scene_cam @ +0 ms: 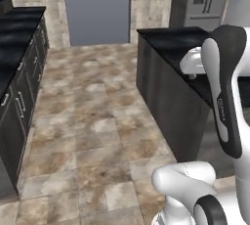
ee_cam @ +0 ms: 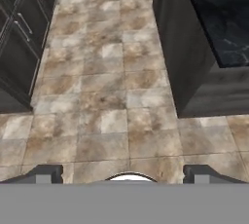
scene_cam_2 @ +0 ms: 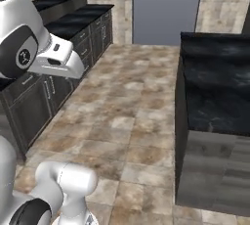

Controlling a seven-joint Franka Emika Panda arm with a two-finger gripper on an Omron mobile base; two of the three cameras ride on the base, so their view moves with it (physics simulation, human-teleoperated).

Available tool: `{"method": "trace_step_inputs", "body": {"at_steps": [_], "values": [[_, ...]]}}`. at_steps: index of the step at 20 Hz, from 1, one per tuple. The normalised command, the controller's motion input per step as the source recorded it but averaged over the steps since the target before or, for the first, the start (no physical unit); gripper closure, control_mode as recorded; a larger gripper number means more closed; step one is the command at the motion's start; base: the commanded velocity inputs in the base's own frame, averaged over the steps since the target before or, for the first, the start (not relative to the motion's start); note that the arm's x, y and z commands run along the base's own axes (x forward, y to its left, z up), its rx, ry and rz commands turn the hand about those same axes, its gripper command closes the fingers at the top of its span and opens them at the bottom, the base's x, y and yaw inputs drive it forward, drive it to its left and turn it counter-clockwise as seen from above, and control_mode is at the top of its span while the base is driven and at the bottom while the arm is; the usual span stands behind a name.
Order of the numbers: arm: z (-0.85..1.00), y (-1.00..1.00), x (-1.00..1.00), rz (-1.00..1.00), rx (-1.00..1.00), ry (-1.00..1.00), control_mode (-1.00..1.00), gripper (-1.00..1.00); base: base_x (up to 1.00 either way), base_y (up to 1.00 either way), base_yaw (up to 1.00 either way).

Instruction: Move the drinks to the dining counter.

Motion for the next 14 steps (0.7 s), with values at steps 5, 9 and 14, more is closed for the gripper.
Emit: {"method": "trace_step_inputs", "body": {"at_steps": [5,9,14], "values": [[0.00,0.00,0.00,0.00,0.00,0.00,1.00,-1.00,-0.78,-1.00,0.47],[0.00,0.00,0.00,0.00,0.00,0.00,1.00,-1.00,-1.00,-1.00,0.54],[0.00,0.00,0.00,0.00,0.00,0.00,1.00,-1.00,-1.00,-1.00,0.54]]}}
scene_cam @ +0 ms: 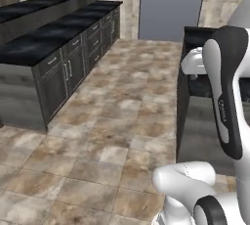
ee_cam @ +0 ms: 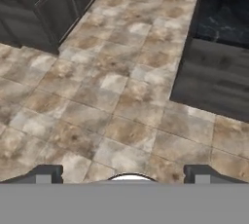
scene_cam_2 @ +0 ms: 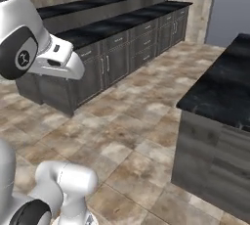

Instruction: Move the drinks to the dining counter.

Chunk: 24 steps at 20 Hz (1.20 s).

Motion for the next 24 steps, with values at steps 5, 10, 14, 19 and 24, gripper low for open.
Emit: {"method": "trace_step_inputs", "body": {"at_steps": [5,10,14,19,24], "values": [[0.00,0.00,0.00,0.00,0.00,0.00,1.00,-1.00,-1.00,-1.00,0.54],[0.00,0.00,0.00,0.00,0.00,0.00,1.00,-1.00,-1.00,-1.00,0.46],[0.00,0.00,0.00,0.00,0.00,0.00,1.00,-1.00,-1.00,-1.00,0.27],[0.00,0.00,0.00,0.00,0.00,0.00,1.00,-1.00,-1.00,-1.00,0.04],[0.00,0.00,0.00,0.00,0.00,0.00,1.00,-1.00,-1.00,-1.00,0.15]]}}
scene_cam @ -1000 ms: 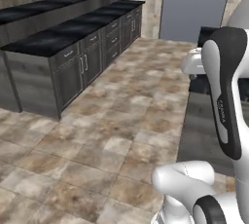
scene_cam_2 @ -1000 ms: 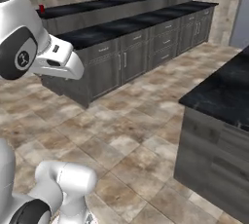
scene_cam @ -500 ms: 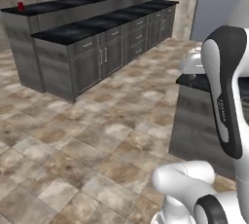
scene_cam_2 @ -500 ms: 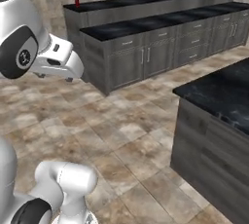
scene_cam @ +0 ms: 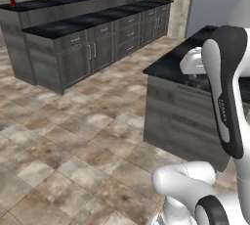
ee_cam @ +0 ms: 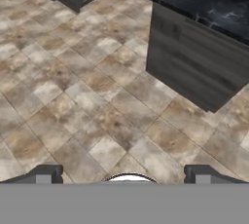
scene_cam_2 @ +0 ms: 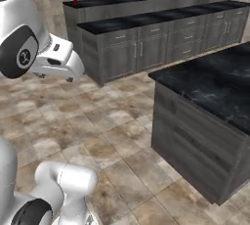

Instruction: Move the drinks to the dining counter.

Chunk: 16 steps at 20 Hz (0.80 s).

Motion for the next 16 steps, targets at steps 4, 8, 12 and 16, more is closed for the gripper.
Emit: {"method": "trace_step_inputs", "body": {"at_steps": [4,8,12,16], "values": [[0.00,0.00,0.00,0.00,0.00,0.00,1.00,-1.00,-0.95,-1.00,0.30],[0.00,0.00,0.00,0.00,0.00,0.00,1.00,-1.00,-0.91,-1.00,0.47],[0.00,0.00,0.00,0.00,0.00,0.00,1.00,-1.00,-0.97,-1.00,0.58],[0.00,0.00,0.00,0.00,0.00,0.00,1.00,-1.00,-0.84,-0.69,0.80]]}}
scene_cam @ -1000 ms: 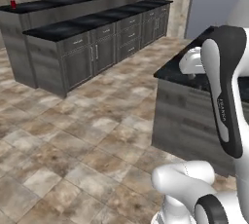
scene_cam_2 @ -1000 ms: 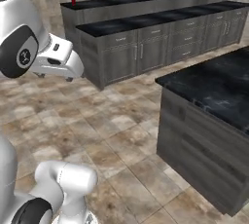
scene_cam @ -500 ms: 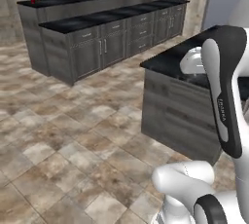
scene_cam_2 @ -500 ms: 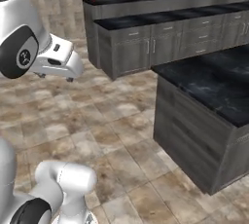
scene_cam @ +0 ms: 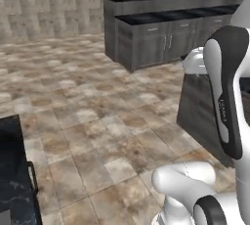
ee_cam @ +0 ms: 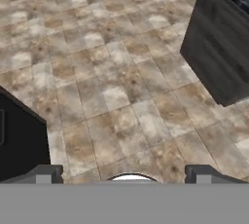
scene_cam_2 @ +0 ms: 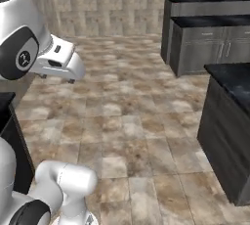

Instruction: Move the drinks to the dining counter.

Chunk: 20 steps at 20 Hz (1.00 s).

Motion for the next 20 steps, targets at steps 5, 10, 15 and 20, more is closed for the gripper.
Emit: {"method": "trace_step_inputs", "body": {"at_steps": [5,10,15,20], "values": [[0.00,0.00,0.00,0.00,0.00,0.00,1.00,-1.00,-0.66,-0.55,0.87],[0.00,0.00,0.00,0.00,0.00,0.00,1.00,-1.00,-0.37,-0.88,0.58],[0.00,0.00,0.00,0.00,0.00,0.00,1.00,-1.00,-0.25,-1.00,0.09],[0.00,0.00,0.00,0.00,0.00,0.00,1.00,-1.00,-0.51,-1.00,-0.13]]}}
